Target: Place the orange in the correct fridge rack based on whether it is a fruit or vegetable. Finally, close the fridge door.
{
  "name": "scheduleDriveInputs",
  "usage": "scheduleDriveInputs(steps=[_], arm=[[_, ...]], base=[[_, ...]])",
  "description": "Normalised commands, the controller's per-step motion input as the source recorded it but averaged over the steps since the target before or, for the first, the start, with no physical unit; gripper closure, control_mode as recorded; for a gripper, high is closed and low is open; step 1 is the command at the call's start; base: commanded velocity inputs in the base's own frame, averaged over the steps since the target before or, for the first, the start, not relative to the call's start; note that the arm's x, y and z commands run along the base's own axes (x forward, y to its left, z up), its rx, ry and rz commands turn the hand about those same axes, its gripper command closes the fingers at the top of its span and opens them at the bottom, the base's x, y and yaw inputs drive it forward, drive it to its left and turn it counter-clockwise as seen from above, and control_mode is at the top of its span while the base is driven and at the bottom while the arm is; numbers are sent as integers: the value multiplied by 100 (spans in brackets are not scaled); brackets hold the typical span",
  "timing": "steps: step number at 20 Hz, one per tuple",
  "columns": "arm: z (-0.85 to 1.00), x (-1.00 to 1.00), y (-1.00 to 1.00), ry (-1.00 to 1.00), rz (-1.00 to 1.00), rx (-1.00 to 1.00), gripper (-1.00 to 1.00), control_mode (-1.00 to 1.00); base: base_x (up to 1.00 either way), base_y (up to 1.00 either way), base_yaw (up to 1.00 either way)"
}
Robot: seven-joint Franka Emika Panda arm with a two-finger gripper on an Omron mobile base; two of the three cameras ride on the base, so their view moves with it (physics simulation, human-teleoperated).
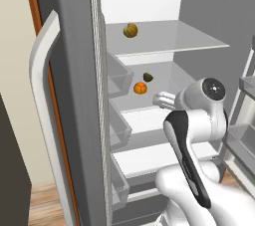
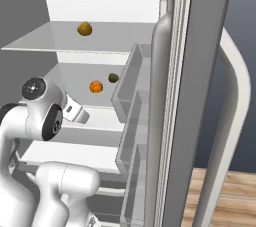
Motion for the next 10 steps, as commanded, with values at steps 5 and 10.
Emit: scheduleDriveInputs(steps=[5,10], arm=[[-5,0,0,3,0,0,-100,-100],[-4,-13,0,0,0,0,-100,100]], base=[[0,0,0],[-80,0,0]])
